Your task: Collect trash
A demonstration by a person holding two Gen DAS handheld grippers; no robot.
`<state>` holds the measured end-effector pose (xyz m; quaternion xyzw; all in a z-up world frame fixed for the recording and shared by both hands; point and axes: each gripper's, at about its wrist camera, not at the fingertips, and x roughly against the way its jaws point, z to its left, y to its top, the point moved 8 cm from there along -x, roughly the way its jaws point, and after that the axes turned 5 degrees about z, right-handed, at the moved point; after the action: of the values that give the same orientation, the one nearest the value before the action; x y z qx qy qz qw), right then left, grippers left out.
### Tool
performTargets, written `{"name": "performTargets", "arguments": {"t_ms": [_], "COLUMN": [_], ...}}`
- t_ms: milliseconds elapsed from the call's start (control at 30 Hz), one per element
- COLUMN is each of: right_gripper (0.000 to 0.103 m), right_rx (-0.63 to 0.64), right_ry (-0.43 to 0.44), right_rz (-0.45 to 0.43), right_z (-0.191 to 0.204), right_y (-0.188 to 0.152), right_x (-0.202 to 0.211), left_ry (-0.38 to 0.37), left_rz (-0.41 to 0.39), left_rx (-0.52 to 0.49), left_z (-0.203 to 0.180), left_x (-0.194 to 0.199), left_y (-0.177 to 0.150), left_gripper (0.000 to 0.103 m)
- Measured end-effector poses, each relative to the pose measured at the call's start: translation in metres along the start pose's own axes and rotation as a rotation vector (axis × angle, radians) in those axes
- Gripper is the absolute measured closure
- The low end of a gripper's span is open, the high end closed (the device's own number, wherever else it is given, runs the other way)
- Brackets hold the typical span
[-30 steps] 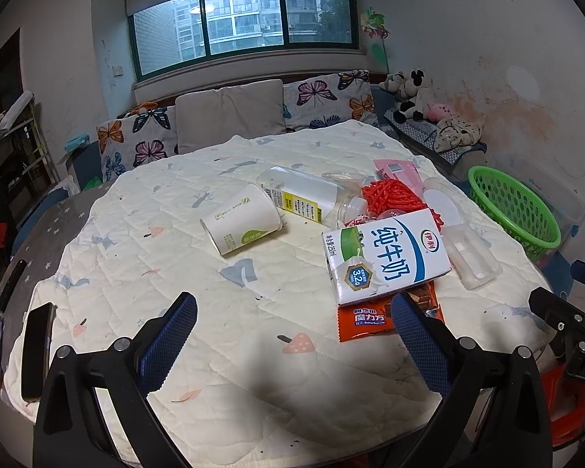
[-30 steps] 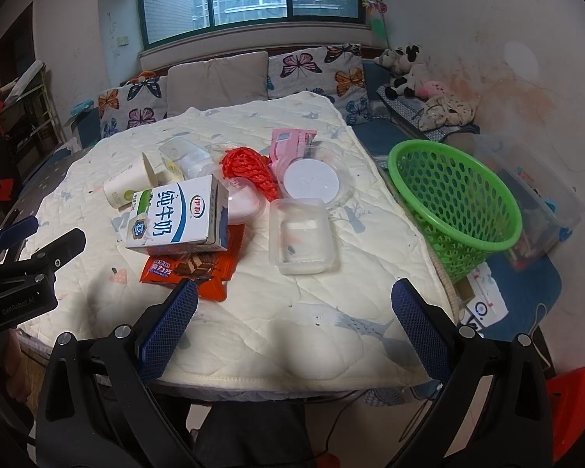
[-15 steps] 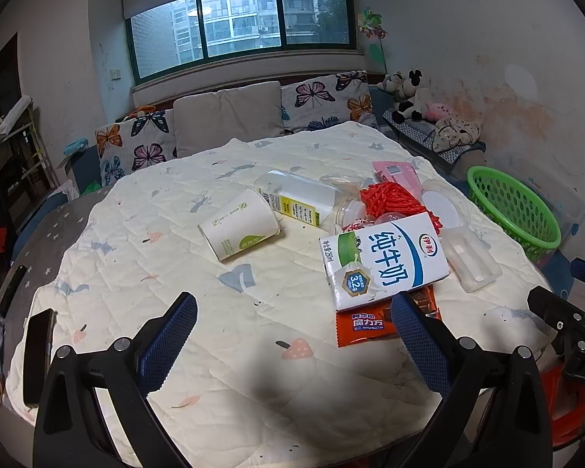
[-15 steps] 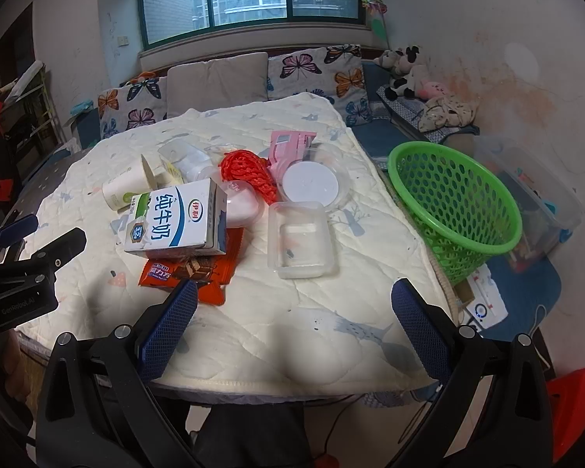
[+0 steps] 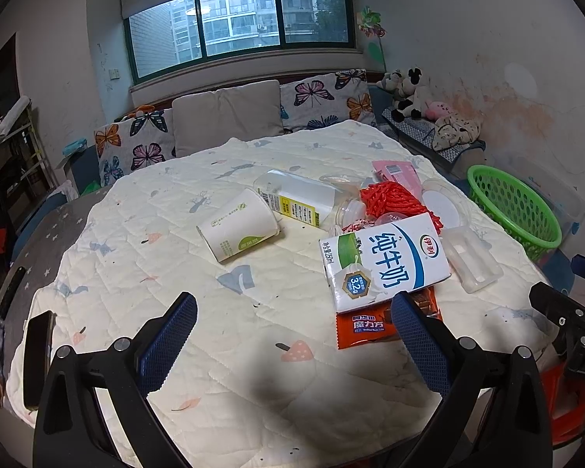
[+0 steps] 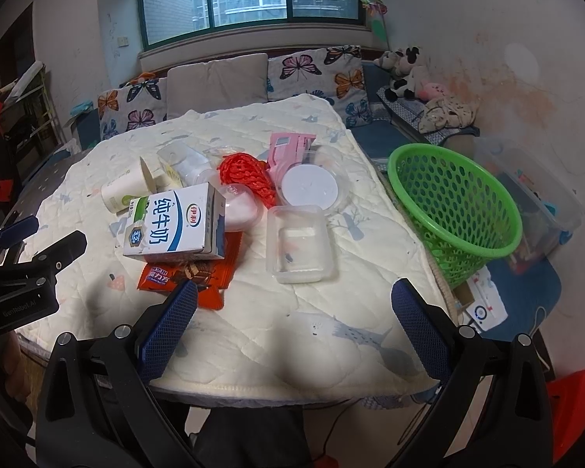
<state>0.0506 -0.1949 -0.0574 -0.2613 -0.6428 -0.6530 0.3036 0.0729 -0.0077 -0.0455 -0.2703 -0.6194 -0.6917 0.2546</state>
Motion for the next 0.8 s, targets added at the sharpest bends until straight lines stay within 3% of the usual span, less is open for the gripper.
{"name": "performTargets", "arguments": {"t_ms": [800], "right_gripper": [0.004], "right_rx": [0.04], "right_ry": [0.014], "right_rz": [0.0], "right_z": [0.005], "right_y": [0.016], "right_x": [-0.01], "left_ry": [-0.002], "left_rz": [0.023], "left_rx": [-0.011], "left_z": [0.003], "left_x": [-0.017], "left_y": [0.006], "left_gripper": [0.006]}}
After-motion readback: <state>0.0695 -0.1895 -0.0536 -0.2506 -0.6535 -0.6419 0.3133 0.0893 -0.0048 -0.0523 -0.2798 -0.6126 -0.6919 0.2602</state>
